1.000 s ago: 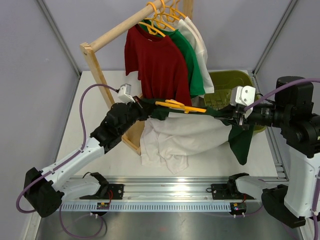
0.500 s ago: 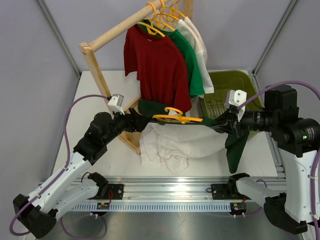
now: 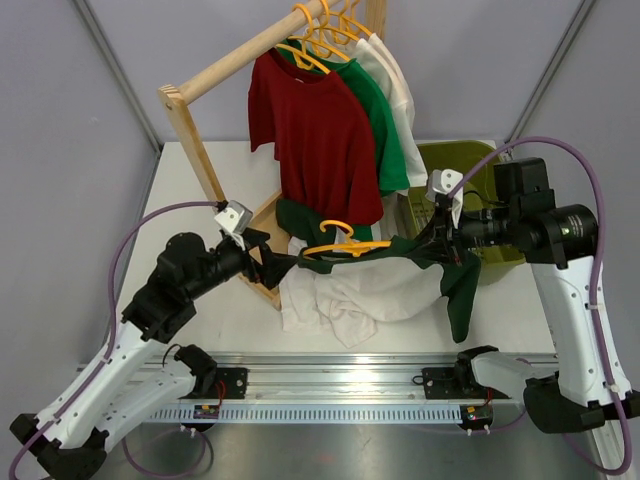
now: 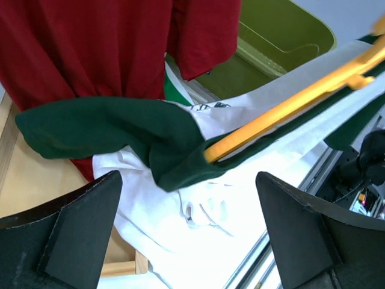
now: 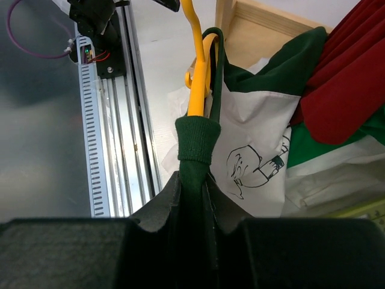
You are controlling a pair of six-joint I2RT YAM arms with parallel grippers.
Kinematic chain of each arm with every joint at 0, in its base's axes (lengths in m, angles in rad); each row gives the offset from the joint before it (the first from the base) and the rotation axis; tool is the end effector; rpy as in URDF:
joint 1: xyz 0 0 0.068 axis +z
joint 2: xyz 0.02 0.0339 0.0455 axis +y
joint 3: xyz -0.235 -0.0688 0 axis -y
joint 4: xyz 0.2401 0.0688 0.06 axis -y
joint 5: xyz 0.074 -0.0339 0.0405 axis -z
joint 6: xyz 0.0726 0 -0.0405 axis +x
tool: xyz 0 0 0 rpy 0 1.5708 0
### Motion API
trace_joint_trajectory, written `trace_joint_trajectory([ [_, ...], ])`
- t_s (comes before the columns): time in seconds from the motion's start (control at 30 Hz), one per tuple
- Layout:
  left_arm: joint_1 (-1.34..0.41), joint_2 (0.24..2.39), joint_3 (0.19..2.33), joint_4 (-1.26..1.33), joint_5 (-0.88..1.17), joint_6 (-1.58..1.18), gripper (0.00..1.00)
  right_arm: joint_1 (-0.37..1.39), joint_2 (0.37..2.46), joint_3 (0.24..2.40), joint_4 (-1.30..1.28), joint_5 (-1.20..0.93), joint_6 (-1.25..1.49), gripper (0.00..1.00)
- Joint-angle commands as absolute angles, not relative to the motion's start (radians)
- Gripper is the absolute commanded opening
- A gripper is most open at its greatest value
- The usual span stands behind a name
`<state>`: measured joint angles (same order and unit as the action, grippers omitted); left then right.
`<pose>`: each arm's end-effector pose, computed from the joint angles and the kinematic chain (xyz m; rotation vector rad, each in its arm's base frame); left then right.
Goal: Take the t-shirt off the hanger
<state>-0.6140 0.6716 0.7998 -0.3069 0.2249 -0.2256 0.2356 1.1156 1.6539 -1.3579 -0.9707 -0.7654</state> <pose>0.1615 -0.1336 0.3242 0.5161 1.7406 -0.8019 0.1519 0.0981 0.4151 -1.3618 1.5987 0.8343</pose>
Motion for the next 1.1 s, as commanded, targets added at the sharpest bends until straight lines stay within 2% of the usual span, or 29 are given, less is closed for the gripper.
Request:
trace_joint_trajectory([
  [0.0,-0.629,0.709,0.856,-0.301,0.314,-0.129,0.97,0.239,1.127,1.658,-1.319,-1.055,-0.785,0.00],
  [0.27,-0.726,0.759,0.891,-0.226,0.368,-0.013,0.99,0.241,1.201,1.658,-1.416,-1.118,-0.888,0.00],
  [0.47,-0.742,0.882,0.985,-0.227,0.420,0.032,0.98,0.250,1.241,1.687,-1.509,-1.143,-0.956,0.00],
  [0.63,-0.758,0.954,1.031,-0.230,0.440,0.044,0.87,0.261,1.235,1.681,-1.526,-1.163,-0.971,0.00],
  [0.83,-0.769,0.992,1.037,-0.224,0.457,0.057,0.84,0.268,1.238,1.684,-1.563,-1.190,-1.005,0.00],
  [0.93,-0.769,1.006,1.054,-0.227,0.462,0.067,0.60,0.276,1.247,1.689,-1.571,-1.189,-1.008,0.00],
  [1.0,-0.769,1.015,1.071,-0.230,0.466,0.066,0.38,0.276,1.246,1.693,-1.568,-1.187,-1.003,0.00],
  [1.07,-0.770,1.014,1.080,-0.233,0.469,0.069,0.24,0.276,1.241,1.695,-1.556,-1.181,-0.985,0.00],
])
